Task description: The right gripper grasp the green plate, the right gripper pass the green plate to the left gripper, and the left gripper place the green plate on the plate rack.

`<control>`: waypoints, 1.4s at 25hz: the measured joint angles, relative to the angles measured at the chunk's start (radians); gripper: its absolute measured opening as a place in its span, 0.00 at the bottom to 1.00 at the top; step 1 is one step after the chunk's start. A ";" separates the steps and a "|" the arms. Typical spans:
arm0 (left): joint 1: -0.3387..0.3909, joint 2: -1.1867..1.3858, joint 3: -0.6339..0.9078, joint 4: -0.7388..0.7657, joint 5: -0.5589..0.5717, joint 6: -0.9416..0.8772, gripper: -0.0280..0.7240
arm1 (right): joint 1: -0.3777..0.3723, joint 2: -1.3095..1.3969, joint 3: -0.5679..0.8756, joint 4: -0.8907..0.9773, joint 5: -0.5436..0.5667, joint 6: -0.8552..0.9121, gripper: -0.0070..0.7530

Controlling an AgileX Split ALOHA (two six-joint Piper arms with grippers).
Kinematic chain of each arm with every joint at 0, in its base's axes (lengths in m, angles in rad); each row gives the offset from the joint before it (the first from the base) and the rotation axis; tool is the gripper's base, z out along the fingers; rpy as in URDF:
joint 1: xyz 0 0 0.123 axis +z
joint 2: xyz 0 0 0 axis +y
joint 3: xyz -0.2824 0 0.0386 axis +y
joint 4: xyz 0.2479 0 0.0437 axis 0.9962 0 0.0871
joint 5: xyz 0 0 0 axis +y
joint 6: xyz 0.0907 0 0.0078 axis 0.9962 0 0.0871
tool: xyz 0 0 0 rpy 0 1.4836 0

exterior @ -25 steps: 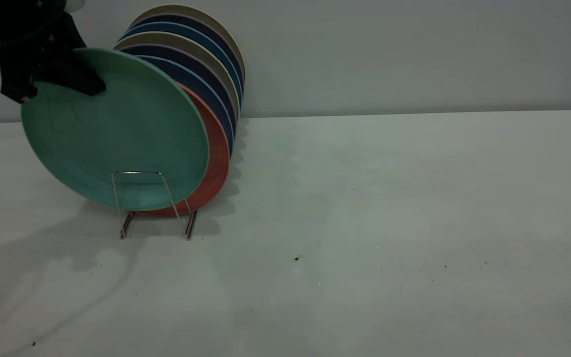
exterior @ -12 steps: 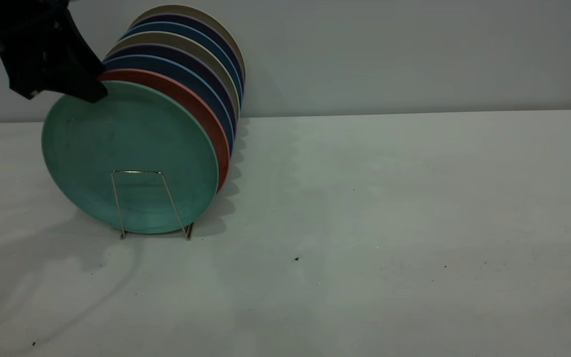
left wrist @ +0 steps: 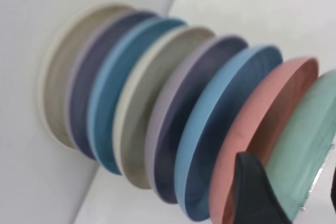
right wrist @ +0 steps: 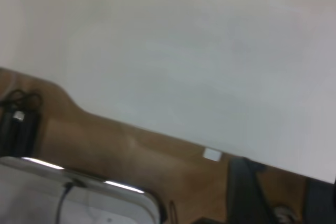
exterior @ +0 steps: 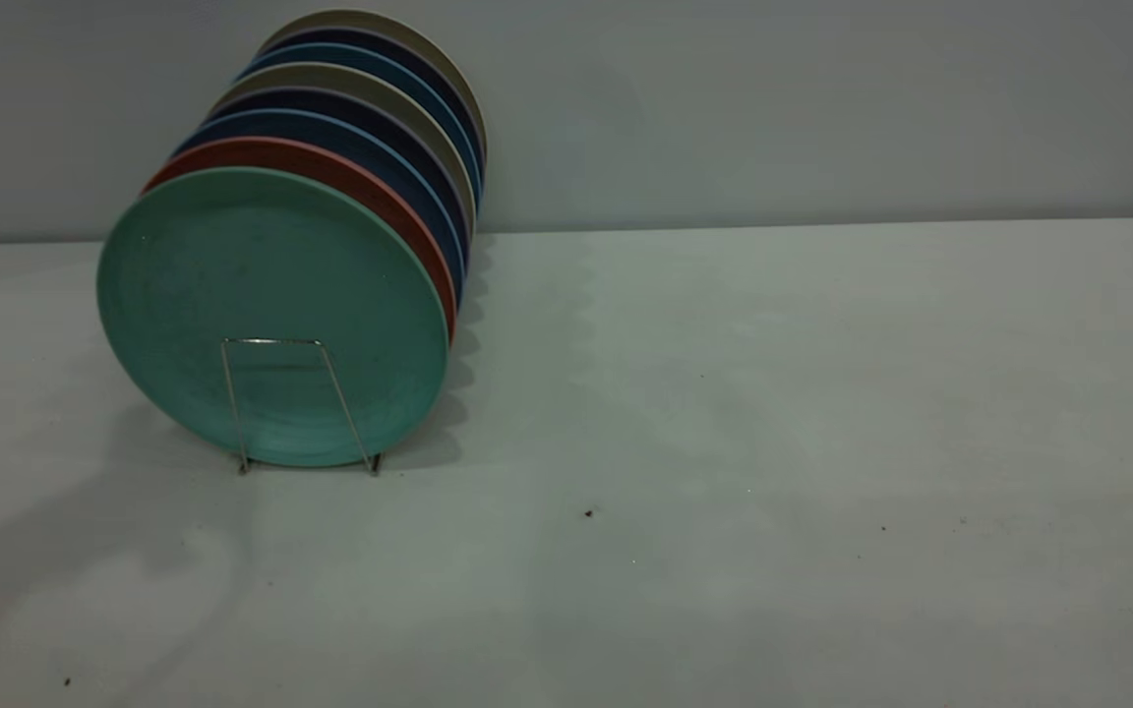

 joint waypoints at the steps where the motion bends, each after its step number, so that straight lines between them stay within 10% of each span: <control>1: 0.001 -0.031 0.000 0.016 0.022 -0.028 0.56 | 0.000 0.000 0.000 -0.017 -0.001 0.008 0.56; 14: 0.051 -0.520 0.157 0.429 0.512 -0.838 0.56 | 0.148 -0.001 0.039 -0.157 -0.114 0.175 0.56; 35: 0.051 -1.270 0.791 0.462 0.491 -1.221 0.56 | 0.179 -0.001 0.040 -0.154 -0.116 0.179 0.55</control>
